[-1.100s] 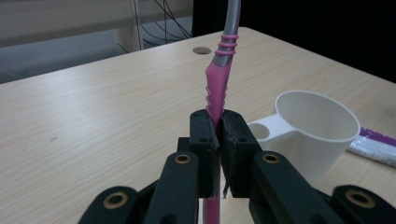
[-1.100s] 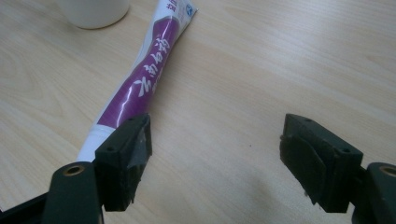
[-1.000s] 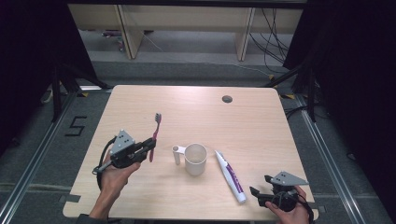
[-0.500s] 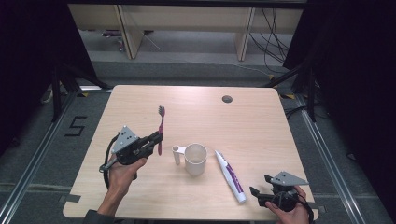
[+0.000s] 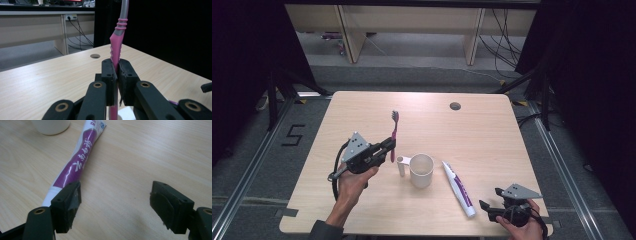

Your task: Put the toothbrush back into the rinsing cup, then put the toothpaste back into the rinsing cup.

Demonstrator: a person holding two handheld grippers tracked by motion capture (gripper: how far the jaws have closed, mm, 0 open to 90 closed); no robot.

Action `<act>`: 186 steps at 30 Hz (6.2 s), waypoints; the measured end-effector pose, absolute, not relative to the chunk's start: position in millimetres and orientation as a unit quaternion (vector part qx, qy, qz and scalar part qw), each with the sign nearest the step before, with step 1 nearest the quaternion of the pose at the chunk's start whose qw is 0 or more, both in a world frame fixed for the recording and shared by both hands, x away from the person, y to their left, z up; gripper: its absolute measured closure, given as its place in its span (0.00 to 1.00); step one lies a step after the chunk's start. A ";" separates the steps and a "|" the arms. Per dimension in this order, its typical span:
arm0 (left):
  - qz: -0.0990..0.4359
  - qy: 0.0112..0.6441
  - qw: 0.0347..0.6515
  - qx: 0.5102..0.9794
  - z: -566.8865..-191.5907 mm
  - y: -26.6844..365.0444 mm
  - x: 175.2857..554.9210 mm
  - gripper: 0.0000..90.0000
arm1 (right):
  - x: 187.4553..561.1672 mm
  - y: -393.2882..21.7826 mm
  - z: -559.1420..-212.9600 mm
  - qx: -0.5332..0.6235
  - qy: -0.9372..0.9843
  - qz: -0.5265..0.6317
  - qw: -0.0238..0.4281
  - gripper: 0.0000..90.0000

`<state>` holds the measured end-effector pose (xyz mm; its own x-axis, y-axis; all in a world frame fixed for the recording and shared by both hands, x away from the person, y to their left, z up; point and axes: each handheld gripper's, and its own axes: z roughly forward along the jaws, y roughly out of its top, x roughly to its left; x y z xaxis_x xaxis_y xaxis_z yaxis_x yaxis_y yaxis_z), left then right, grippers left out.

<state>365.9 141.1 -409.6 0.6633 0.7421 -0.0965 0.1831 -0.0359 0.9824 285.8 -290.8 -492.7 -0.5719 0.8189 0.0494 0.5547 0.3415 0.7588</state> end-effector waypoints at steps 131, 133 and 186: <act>0.168 0.378 0.538 0.734 -456.9 169.5 312.2 0.26 | 285.8 -291.1 -491.6 0.429 0.793 0.396 0.175 0.30; 0.163 0.375 0.542 0.734 -458.6 169.9 310.2 0.26 | 286.3 -291.7 -491.7 0.428 0.793 0.396 0.176 0.30; 0.154 0.365 0.461 0.794 -500.1 182.2 231.2 0.19 | 290.7 -288.1 -488.6 0.433 0.789 0.405 0.162 0.30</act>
